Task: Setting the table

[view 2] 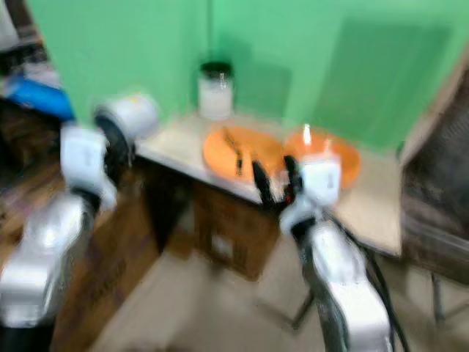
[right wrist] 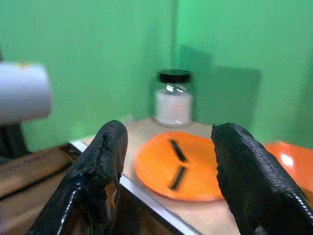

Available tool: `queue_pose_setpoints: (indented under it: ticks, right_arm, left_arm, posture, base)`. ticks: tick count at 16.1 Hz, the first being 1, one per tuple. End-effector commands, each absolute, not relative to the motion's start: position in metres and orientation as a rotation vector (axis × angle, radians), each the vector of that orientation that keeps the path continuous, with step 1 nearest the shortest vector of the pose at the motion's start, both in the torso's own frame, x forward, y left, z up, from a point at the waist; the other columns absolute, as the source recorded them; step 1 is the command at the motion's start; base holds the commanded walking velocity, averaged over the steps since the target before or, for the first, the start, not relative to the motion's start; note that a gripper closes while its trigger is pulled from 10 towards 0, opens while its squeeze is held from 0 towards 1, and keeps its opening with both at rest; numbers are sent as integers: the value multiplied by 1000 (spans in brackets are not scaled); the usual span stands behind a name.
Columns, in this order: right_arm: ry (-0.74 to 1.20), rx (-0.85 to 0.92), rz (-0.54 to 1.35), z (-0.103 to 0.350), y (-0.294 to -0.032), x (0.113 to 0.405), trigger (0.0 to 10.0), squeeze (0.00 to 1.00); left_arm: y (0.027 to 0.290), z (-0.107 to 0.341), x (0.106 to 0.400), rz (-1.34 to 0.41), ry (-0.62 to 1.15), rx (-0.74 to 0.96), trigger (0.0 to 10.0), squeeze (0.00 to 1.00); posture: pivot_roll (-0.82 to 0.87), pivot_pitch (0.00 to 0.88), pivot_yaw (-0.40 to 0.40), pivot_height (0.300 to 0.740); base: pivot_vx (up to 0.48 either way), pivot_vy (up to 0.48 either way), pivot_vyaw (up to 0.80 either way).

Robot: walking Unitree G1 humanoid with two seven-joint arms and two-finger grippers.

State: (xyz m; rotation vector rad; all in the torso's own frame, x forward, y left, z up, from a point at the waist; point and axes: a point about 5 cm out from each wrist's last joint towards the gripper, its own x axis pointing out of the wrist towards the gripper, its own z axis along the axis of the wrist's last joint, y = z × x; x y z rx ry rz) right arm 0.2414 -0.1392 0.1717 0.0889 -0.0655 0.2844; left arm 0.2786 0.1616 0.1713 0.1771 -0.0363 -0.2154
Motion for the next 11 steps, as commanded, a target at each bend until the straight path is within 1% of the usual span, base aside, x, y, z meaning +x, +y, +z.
queue_pose_setpoints:
  ticks: [1, 5, 11]
  right_arm:
    - [-76, 95, 274, 174, -141, 241, 10000, 0]
    - [-87, 100, 273, 175, -140, 240, 10000, 0]
    - [-85, 116, 273, 176, -140, 240, 10000, 0]
  left_arm:
    - [156, 182, 281, -230, -78, 187, 10000, 0]
    - [151, 187, 284, -240, -103, 190, 10000, 0]
    - [151, 186, 285, -228, -103, 190, 10000, 0]
  posture:
    - [-146, 0, -61, 740]
    - [-147, 0, -55, 740]
    - [-147, 0, -61, 740]
  base:
    - [0, 0, -800]
    - [0, 0, -800]
    - [0, 0, -800]
